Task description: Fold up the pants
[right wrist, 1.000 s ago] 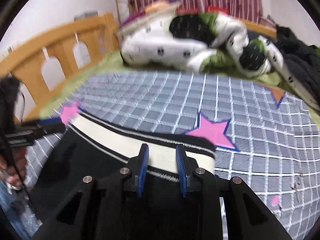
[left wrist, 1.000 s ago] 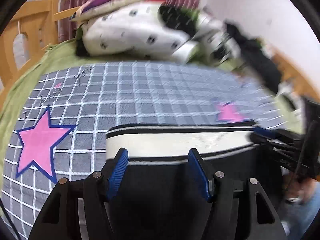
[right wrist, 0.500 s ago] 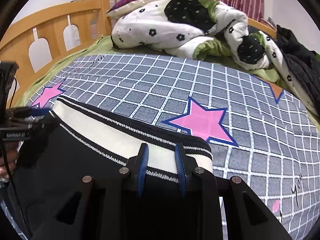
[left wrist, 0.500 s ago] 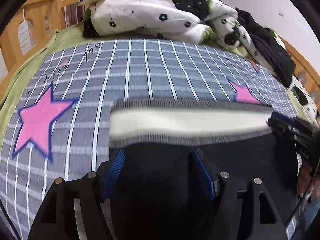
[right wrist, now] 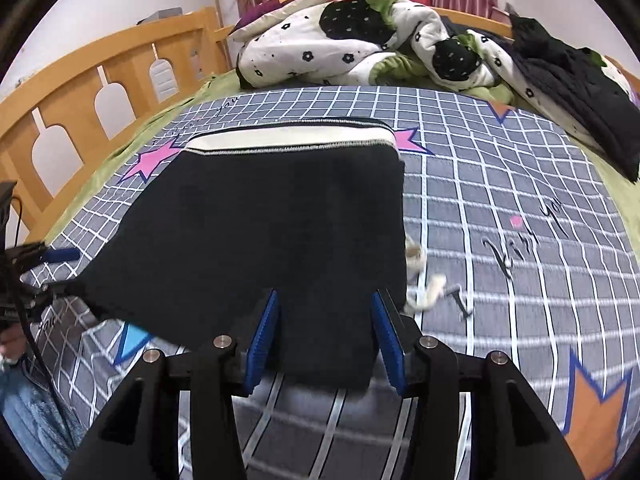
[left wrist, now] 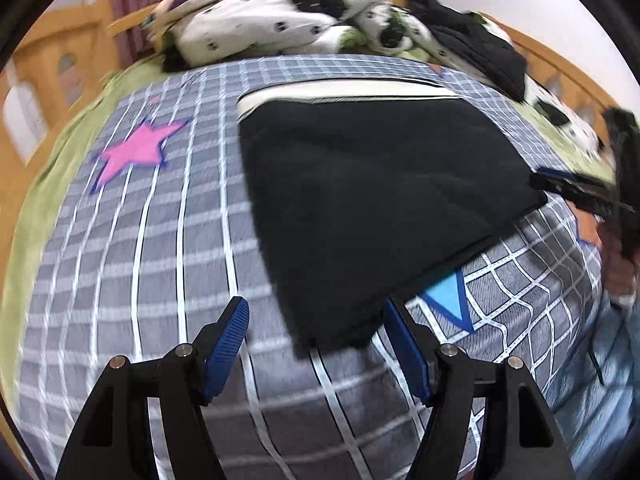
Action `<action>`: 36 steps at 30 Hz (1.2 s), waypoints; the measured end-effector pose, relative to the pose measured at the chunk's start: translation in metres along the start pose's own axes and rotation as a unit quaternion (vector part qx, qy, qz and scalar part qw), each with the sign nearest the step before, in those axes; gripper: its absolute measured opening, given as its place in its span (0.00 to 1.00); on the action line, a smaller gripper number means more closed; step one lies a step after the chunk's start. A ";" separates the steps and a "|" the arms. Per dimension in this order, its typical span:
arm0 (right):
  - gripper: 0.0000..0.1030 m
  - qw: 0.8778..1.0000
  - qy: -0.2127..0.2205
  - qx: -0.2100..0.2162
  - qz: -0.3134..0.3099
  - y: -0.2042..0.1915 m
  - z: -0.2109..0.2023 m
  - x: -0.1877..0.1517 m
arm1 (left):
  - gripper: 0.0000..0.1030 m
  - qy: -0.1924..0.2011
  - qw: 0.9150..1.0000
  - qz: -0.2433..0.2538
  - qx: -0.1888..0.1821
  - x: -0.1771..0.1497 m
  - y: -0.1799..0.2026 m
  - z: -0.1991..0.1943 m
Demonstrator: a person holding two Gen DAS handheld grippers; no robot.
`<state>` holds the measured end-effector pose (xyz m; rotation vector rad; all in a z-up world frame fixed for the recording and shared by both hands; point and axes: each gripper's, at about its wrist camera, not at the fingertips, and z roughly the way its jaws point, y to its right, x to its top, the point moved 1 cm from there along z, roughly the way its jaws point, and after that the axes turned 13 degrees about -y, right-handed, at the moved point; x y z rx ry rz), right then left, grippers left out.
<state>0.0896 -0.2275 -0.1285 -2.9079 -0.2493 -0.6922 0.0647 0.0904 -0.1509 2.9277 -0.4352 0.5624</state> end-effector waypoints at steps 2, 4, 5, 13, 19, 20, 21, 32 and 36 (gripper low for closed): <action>0.46 1.000 0.005 -0.001 0.001 -0.003 -0.004 -0.007 | 0.66 -0.017 1.000 -0.017 -0.004 -0.006 0.002 0.010; 0.46 1.000 0.012 0.001 0.012 -0.003 -0.007 -0.011 | 0.65 -0.014 0.999 -0.027 0.012 -0.007 0.006 0.019; 0.46 1.000 0.013 0.004 0.017 -0.003 -0.008 -0.012 | 0.49 -0.007 0.999 -0.034 0.035 -0.007 0.009 0.024; 0.46 0.999 0.009 -0.015 0.034 0.002 -0.001 -0.007 | 0.18 0.027 0.995 -0.087 0.027 -0.032 0.001 0.020; 0.46 0.999 0.012 -0.007 0.029 0.011 -0.003 -0.010 | 0.48 0.032 0.997 -0.053 0.038 -0.027 0.011 0.015; 0.46 0.999 0.021 0.000 0.028 0.012 -0.006 -0.010 | 0.47 0.038 0.995 -0.052 0.075 -0.022 0.014 0.019; 0.47 0.999 0.025 0.004 0.027 0.012 -0.006 -0.010 | 0.23 0.041 0.993 -0.053 0.098 -0.016 0.015 0.022; 0.46 0.999 -0.033 -0.024 0.011 0.011 0.019 -0.015 | 0.27 0.019 0.998 -0.042 0.053 -0.026 0.009 0.018; 0.46 1.000 0.005 -0.018 0.001 0.007 -0.002 -0.011 | 0.33 0.036 0.998 -0.023 0.053 -0.044 0.008 -0.003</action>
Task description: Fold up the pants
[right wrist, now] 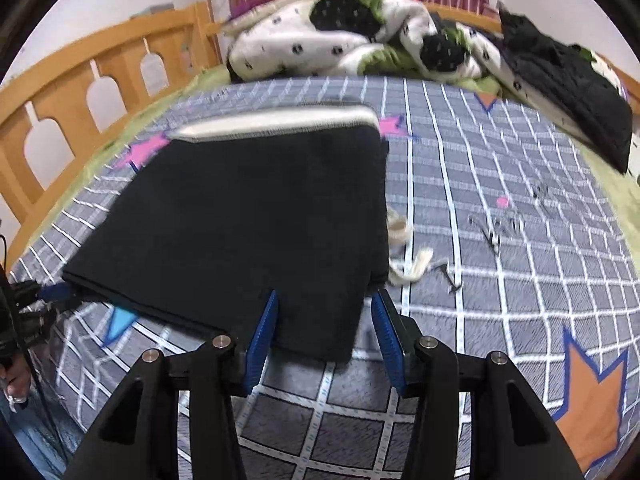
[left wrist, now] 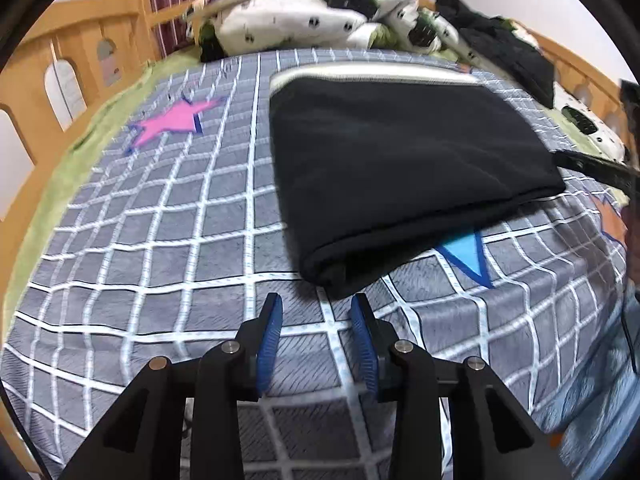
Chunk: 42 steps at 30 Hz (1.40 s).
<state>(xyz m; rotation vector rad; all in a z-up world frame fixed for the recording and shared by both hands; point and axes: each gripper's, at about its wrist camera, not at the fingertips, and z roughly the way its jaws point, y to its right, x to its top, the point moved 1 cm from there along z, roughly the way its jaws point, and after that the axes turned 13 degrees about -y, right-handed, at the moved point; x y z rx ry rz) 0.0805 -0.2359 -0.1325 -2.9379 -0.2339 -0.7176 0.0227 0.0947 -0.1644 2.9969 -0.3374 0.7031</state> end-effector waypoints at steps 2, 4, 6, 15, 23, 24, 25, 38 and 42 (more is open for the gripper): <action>0.46 1.000 0.017 0.001 -0.003 -0.002 -0.006 0.003 | 0.33 0.024 1.000 0.003 -0.016 -0.001 -0.001 -0.013; 0.46 0.999 0.032 0.015 -0.006 -0.005 -0.011 0.006 | 0.33 0.049 0.998 -0.012 -0.038 0.003 -0.005 -0.023; 0.46 0.998 0.052 0.027 -0.015 -0.011 -0.013 0.010 | 0.33 0.053 0.997 -0.034 -0.054 0.018 -0.009 -0.021; 0.47 0.995 -0.008 -0.058 -0.075 -0.033 0.029 0.007 | 0.40 -0.028 0.996 -0.080 -0.033 0.044 -0.003 0.038; 0.47 0.999 0.011 -0.014 -0.045 -0.028 0.004 0.019 | 0.41 -0.026 0.992 -0.116 -0.052 0.079 -0.013 0.017; 0.47 0.999 0.022 -0.011 -0.036 -0.027 0.000 0.025 | 0.41 -0.016 0.992 -0.115 -0.039 0.087 -0.012 0.014; 0.47 0.999 0.031 -0.011 -0.032 -0.027 -0.002 0.032 | 0.41 -0.012 0.993 -0.115 -0.030 0.092 -0.010 0.014; 0.53 0.996 0.072 -0.052 0.010 0.001 0.014 0.149 | 0.41 0.048 0.994 -0.089 0.035 0.211 -0.007 0.020; 0.51 0.998 0.053 -0.020 0.042 0.023 0.036 0.164 | 0.41 0.063 0.994 -0.082 0.040 0.238 -0.005 0.033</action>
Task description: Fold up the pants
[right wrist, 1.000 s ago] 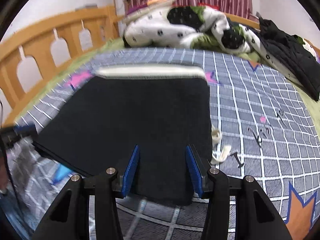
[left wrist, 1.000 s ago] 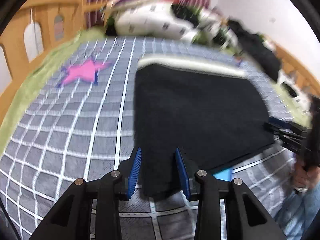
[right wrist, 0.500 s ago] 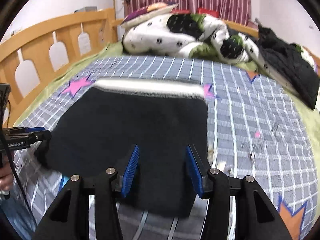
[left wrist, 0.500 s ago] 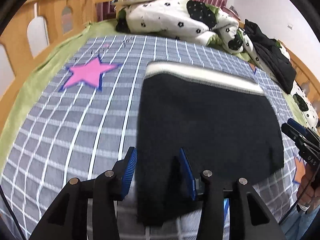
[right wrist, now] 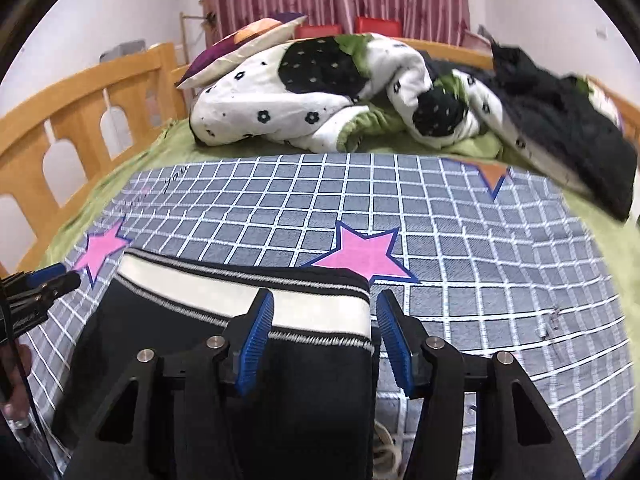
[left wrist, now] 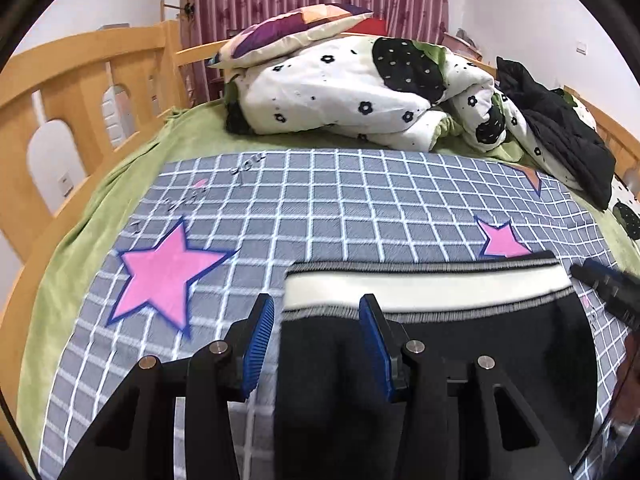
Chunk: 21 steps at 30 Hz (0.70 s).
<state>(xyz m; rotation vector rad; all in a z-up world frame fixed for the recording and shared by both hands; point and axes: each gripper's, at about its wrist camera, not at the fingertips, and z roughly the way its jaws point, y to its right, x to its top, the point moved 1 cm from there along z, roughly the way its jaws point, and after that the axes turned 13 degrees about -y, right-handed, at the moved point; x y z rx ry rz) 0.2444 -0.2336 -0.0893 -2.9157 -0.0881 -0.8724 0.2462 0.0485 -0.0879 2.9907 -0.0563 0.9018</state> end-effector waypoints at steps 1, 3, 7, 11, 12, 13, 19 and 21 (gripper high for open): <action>0.51 1.000 -0.008 0.001 0.002 0.003 0.009 -0.001 | 0.41 -0.004 1.000 0.008 -0.002 0.004 0.005 0.008; 0.48 0.999 -0.043 -0.001 -0.003 0.004 0.032 -0.003 | 0.41 -0.014 0.999 0.025 -0.018 0.007 0.014 0.025; 0.47 0.998 -0.058 0.016 0.010 0.010 0.056 -0.011 | 0.41 -0.054 0.998 0.044 -0.001 -0.006 0.025 0.060; 0.47 0.999 -0.052 0.011 -0.001 0.007 0.057 -0.014 | 0.43 -0.046 0.996 0.067 0.018 -0.017 0.033 0.051; 0.47 0.999 -0.048 0.007 -0.003 0.006 0.057 -0.016 | 0.43 -0.049 0.997 0.059 0.011 -0.018 0.032 0.048; 0.47 0.999 -0.045 0.003 -0.006 0.005 0.056 -0.016 | 0.43 -0.054 0.998 0.045 0.002 -0.020 0.030 0.045; 0.48 0.999 -0.045 0.002 -0.005 0.005 0.050 -0.016 | 0.43 -0.055 0.998 0.006 0.018 -0.050 0.029 0.014; 0.48 0.999 -0.044 0.000 -0.011 0.005 0.041 -0.020 | 0.43 -0.050 0.999 -0.015 0.013 -0.059 0.029 0.001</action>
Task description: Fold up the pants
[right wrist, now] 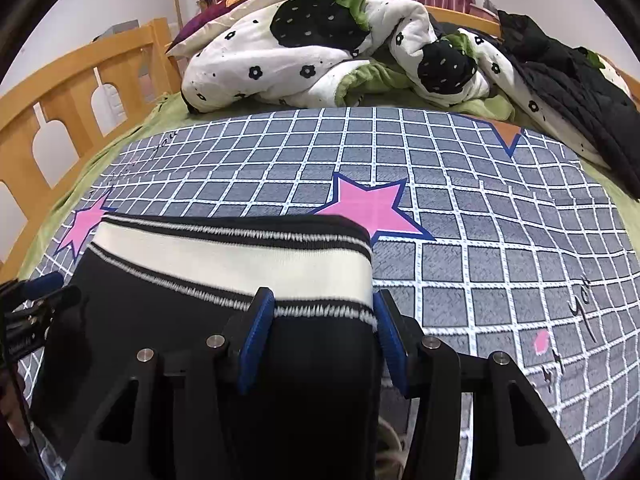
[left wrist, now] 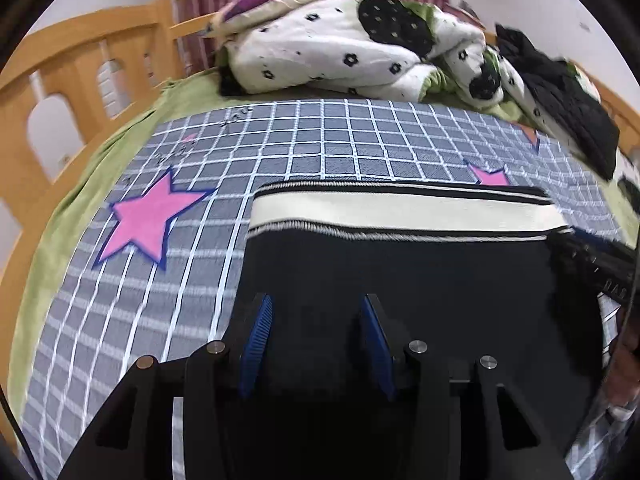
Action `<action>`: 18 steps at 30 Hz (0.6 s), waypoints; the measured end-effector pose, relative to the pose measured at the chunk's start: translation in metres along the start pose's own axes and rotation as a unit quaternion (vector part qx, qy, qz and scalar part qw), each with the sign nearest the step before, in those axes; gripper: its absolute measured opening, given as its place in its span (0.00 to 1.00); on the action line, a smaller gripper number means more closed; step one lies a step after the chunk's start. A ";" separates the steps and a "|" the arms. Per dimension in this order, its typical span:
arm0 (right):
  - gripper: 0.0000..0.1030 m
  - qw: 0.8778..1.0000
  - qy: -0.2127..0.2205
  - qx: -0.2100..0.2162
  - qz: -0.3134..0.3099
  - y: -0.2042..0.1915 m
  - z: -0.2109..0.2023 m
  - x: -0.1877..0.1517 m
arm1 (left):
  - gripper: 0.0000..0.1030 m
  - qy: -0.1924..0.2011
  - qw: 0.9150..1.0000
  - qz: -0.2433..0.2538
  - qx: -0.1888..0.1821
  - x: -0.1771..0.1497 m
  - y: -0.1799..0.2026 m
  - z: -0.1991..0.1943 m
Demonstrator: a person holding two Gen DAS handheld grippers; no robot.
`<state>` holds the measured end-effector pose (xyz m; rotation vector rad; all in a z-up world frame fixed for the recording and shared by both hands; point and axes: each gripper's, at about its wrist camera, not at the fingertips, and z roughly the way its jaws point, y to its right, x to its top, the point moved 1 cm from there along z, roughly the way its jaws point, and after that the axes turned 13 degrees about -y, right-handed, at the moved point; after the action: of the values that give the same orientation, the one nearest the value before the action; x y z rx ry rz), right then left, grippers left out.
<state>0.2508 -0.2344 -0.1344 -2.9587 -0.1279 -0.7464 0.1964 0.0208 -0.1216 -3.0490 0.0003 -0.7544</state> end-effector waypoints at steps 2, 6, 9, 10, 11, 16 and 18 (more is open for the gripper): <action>0.48 1.000 0.010 -0.010 -0.025 -0.005 -0.010 -0.009 | 0.43 0.000 1.000 -0.022 -0.017 -0.010 0.001 -0.011; 0.48 0.998 0.024 -0.016 -0.052 -0.012 -0.028 -0.026 | 0.43 -0.005 0.999 -0.031 -0.015 -0.021 0.010 -0.031; 0.48 0.999 0.027 0.001 -0.035 -0.010 -0.041 -0.028 | 0.43 0.003 1.000 -0.026 -0.006 -0.021 0.011 -0.052; 0.48 0.999 0.031 0.010 -0.024 -0.008 -0.047 -0.028 | 0.43 0.007 1.000 -0.024 0.000 -0.018 0.011 -0.061; 0.48 0.999 0.033 0.014 -0.019 -0.007 -0.050 -0.028 | 0.43 0.010 1.000 -0.024 0.001 -0.014 0.011 -0.068; 0.48 0.998 0.048 0.026 0.012 0.002 -0.068 -0.024 | 0.43 0.015 0.999 -0.025 -0.020 0.004 0.026 -0.095; 0.48 0.998 0.045 0.029 0.025 0.006 -0.069 -0.021 | 0.43 0.015 0.999 -0.017 -0.031 0.009 0.040 -0.099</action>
<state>0.2008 -0.2490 -0.0839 -2.8557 -0.0672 -0.8531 0.1585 -0.0191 -0.0294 -3.1045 -0.0292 -0.8162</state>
